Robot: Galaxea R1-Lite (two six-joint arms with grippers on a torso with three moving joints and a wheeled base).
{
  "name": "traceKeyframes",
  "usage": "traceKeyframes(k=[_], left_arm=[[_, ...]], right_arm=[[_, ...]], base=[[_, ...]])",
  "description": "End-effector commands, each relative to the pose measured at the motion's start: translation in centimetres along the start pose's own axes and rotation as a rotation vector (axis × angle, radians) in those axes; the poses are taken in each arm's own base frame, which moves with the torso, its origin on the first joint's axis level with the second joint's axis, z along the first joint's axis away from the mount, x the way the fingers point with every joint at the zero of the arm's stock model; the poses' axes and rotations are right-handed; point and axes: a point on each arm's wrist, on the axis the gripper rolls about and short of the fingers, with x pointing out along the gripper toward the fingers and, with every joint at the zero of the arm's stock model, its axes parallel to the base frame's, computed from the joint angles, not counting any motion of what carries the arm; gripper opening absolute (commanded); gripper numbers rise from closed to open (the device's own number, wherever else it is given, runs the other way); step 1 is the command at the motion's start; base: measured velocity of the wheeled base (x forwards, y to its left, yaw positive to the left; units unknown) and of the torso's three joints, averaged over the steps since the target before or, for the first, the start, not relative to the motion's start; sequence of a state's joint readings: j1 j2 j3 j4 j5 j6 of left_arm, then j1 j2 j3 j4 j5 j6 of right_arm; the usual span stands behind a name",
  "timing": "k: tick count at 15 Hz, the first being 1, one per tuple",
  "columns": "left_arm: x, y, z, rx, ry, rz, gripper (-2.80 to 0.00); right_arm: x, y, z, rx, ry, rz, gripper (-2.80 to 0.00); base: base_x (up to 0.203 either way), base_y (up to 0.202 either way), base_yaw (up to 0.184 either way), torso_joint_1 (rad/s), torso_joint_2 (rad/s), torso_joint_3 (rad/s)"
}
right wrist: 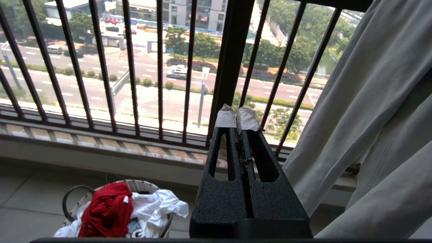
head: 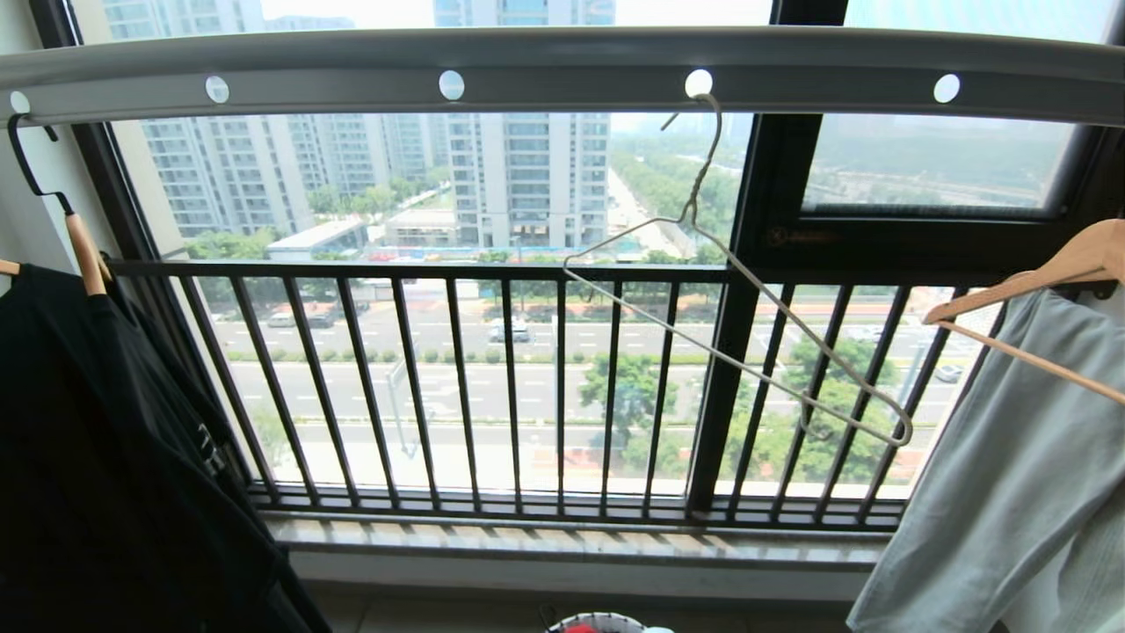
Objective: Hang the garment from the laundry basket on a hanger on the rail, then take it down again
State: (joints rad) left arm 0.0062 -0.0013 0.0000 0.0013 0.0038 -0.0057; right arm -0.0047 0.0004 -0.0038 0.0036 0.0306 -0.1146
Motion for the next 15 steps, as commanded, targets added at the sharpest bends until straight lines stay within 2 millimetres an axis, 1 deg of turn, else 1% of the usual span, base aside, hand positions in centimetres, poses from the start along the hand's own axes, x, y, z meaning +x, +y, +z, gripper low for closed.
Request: traceKeyframes(k=[1,15], left_arm=[[0.01,0.00,0.00,0.000,0.002,0.001,-2.80],[0.01,0.00,0.00,0.000,0.002,0.002,-2.80]], right_arm=[[0.05,0.02,-0.20,0.006,0.012,0.005,-2.80],[0.05,0.04,-0.18,0.023,0.009,0.016,-2.80]], base=[[0.000,0.000,0.000,0.000,0.00,0.000],[0.000,0.000,0.000,0.000,0.00,0.000]])
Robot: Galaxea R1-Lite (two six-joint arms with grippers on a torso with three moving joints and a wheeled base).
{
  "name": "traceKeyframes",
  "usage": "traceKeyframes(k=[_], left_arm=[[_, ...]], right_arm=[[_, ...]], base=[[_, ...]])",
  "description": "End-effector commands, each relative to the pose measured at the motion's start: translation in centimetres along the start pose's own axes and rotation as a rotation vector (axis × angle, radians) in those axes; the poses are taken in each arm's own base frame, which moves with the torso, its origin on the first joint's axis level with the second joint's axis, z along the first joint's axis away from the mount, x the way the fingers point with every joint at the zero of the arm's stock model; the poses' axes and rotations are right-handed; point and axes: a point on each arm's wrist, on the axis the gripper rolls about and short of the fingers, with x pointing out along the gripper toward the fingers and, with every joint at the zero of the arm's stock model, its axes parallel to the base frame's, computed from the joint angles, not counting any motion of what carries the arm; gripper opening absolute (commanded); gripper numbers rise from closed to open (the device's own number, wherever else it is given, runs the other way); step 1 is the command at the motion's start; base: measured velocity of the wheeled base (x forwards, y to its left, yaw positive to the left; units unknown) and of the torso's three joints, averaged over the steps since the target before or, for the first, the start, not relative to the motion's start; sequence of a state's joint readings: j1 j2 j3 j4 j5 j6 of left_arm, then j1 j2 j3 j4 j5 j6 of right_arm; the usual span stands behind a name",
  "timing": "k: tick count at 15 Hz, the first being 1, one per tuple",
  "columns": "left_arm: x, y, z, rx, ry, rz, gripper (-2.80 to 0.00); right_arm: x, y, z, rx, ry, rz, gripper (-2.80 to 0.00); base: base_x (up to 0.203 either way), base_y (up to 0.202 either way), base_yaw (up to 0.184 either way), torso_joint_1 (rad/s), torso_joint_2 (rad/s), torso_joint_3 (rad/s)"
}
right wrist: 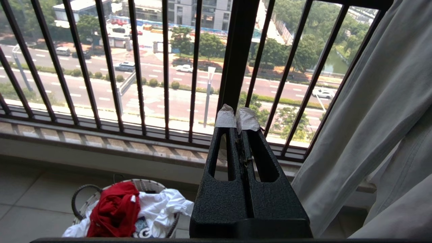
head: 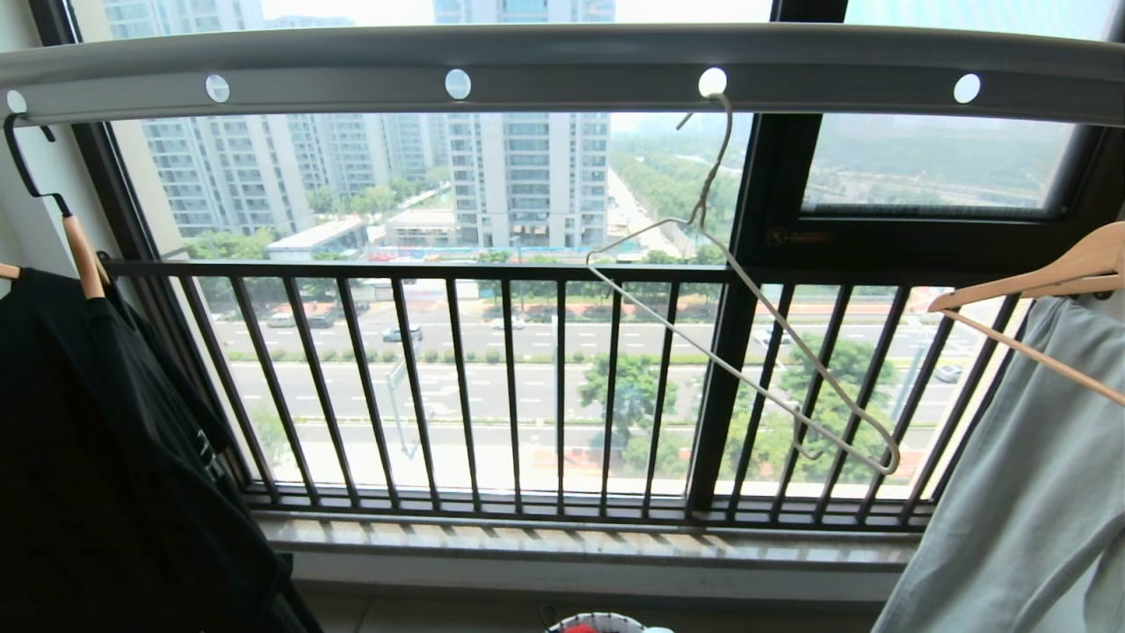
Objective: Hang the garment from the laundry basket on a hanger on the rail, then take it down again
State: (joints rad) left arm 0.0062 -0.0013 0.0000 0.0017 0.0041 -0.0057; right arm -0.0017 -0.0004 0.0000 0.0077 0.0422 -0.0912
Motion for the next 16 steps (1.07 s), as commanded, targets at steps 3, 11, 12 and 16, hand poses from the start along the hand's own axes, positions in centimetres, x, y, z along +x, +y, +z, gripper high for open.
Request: traceKeyframes(k=[3,11,12,16], left_arm=[[0.01,0.00,0.00,0.000,0.001,0.002,-2.80],[0.01,0.00,0.00,0.000,0.001,0.002,-2.80],[0.01,0.00,0.00,0.000,0.001,0.001,-2.80],[0.01,0.00,0.00,0.000,0.001,0.001,-2.80]], right_arm=[[0.03,0.00,-0.04,-0.001,0.003,0.001,-2.80],[0.03,0.00,-0.04,0.004,0.003,0.001,-2.80],[0.03,0.00,-0.04,0.004,0.003,0.001,-2.80],[0.03,0.00,-0.04,0.005,0.003,0.001,-2.80]], base=[[0.000,0.000,0.000,0.000,0.00,0.000],[0.000,0.000,0.000,0.000,0.00,0.000],[0.000,0.000,0.000,0.000,0.00,0.000],[0.000,0.000,0.000,0.000,0.00,0.000]])
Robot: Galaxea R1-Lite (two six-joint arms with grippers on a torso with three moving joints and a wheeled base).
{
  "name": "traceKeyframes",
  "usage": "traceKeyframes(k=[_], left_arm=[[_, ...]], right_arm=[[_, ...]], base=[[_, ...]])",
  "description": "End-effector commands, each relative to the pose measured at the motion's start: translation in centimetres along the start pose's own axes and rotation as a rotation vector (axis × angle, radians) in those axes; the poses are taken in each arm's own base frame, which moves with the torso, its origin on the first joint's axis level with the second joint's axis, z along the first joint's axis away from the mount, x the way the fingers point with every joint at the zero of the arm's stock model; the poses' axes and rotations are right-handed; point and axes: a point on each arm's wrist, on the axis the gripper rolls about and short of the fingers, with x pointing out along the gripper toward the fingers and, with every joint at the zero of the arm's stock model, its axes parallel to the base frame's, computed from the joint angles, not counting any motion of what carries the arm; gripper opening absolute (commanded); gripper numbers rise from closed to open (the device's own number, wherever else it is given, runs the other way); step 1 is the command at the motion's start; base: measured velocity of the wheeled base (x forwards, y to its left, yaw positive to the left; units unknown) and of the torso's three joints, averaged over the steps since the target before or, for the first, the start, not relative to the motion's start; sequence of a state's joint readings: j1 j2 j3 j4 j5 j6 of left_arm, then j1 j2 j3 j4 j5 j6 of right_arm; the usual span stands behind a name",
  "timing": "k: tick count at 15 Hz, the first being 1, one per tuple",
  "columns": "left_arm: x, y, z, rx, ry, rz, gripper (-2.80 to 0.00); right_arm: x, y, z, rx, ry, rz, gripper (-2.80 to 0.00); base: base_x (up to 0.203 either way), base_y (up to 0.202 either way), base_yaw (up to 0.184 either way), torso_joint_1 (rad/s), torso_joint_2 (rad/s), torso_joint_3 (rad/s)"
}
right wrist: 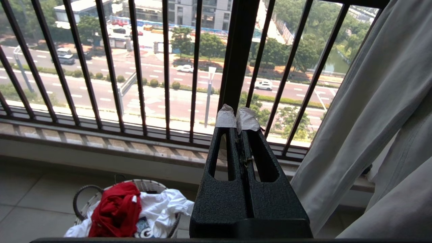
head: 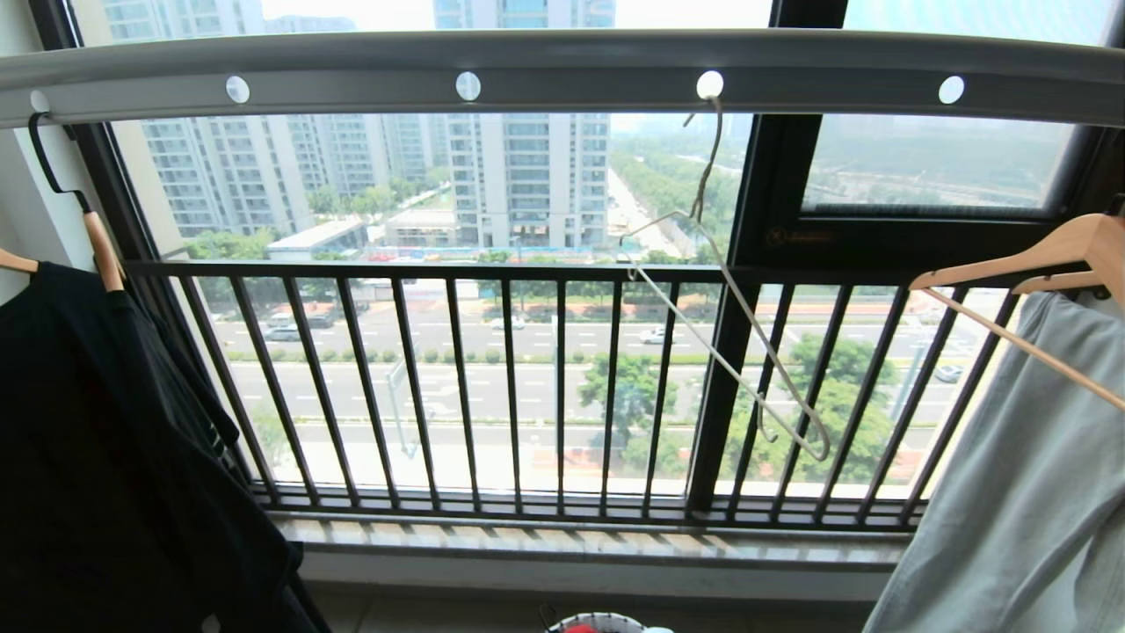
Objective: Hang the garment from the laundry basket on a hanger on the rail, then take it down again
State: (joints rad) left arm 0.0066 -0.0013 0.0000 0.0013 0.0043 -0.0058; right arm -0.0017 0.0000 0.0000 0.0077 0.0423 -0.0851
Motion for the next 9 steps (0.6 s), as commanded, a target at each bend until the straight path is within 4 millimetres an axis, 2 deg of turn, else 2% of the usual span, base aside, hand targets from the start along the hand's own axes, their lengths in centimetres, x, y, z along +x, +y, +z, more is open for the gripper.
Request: traceKeyframes(k=[1,9], left_arm=[[0.01,0.00,0.00,0.000,0.002,0.000,-2.80],[0.01,0.00,0.00,0.000,0.002,0.000,-2.80]], right_arm=[[0.02,0.00,-0.04,-0.001,0.003,0.001,-2.80],[0.02,0.00,-0.04,0.007,0.003,-0.001,-2.80]], base=[[0.000,0.000,0.000,0.000,0.00,0.000],[0.000,0.000,0.000,0.000,0.00,0.000]])
